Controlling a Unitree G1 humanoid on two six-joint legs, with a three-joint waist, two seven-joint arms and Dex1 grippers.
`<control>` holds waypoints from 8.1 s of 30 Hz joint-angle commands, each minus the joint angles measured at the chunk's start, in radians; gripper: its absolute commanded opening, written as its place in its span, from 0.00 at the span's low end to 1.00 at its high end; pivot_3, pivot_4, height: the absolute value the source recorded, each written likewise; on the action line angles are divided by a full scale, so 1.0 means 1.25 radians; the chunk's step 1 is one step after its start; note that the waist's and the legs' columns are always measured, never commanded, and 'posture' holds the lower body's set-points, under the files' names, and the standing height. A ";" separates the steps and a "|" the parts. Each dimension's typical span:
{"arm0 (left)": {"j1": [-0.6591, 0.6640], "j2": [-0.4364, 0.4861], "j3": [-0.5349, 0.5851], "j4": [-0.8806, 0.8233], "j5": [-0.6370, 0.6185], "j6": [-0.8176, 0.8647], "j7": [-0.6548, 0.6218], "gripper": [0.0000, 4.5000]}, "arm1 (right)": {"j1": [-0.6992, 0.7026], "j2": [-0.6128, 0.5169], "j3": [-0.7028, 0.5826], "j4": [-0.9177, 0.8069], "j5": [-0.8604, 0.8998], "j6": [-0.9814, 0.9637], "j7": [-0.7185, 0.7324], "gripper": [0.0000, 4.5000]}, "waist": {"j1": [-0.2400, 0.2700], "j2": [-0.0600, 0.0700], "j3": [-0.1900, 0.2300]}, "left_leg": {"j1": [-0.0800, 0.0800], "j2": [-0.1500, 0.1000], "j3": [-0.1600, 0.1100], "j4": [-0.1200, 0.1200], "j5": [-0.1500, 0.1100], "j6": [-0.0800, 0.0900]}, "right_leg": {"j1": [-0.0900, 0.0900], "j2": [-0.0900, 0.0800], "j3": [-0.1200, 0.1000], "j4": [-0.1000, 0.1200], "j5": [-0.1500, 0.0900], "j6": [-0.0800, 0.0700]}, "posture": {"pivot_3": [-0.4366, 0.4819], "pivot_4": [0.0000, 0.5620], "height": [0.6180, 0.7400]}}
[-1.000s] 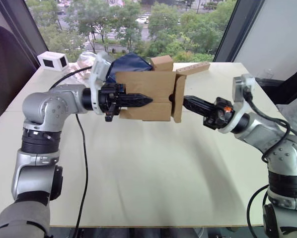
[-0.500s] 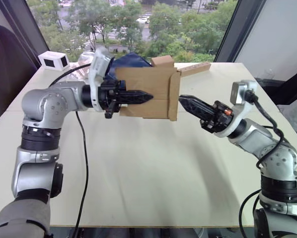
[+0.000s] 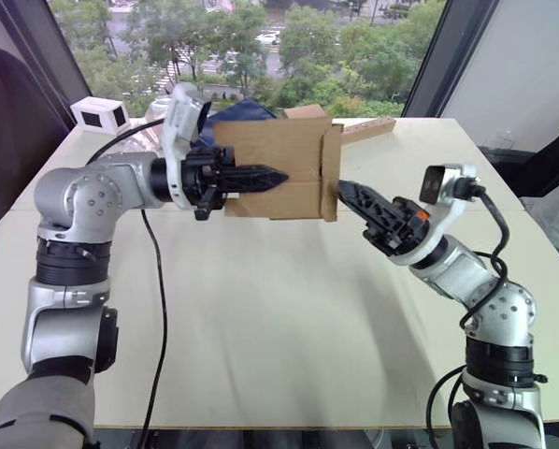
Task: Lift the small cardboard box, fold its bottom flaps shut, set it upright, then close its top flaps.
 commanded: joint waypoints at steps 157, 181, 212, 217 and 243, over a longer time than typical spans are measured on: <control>-0.235 0.003 -0.106 0.158 0.353 0.018 -0.046 0.43 | 0.286 -0.373 0.012 -0.327 -0.499 -0.045 0.067 0.00 | -0.002 0.001 0.000 | 0.000 -0.001 -0.001 0.001 0.000 0.001 | 0.000 0.002 0.001 0.000 0.000 0.000 | 0.48 0.27 1.00; 0.474 -0.117 0.001 -0.095 0.418 -0.300 0.342 0.01 | 0.242 -0.243 0.219 -0.122 -0.757 -0.165 0.012 0.00 | 0.019 -0.001 -0.001 | 0.003 -0.001 0.000 0.001 0.001 -0.001 | 0.001 0.000 0.002 0.005 0.000 0.000 | 0.48 0.27 1.00; 0.620 -0.131 -0.117 -0.276 0.348 -0.188 0.360 0.01 | 0.213 -0.179 0.320 -0.060 -0.861 -0.232 0.091 0.00 | 0.014 0.000 -0.001 | 0.007 -0.001 0.000 0.000 0.001 -0.001 | 0.005 0.000 0.002 0.005 0.000 0.000 | 0.48 0.27 1.00; 0.624 -0.094 -0.064 -0.277 0.335 -0.219 0.337 0.01 | 0.211 -0.210 0.279 -0.054 -0.858 -0.248 0.111 0.00 | 0.014 0.000 -0.001 | 0.007 -0.001 0.000 0.000 0.001 -0.001 | 0.005 0.000 0.002 0.005 0.000 0.000 | 0.48 0.27 1.00; 0.289 -0.035 -0.127 -0.041 0.294 -0.301 0.104 0.01 | -0.026 -0.208 0.216 0.011 -0.690 -0.180 0.243 0.00 | 0.013 -0.001 -0.001 | 0.007 -0.001 0.000 -0.001 0.000 0.000 | 0.005 0.000 0.002 0.004 -0.001 0.000 | 0.48 0.27 1.00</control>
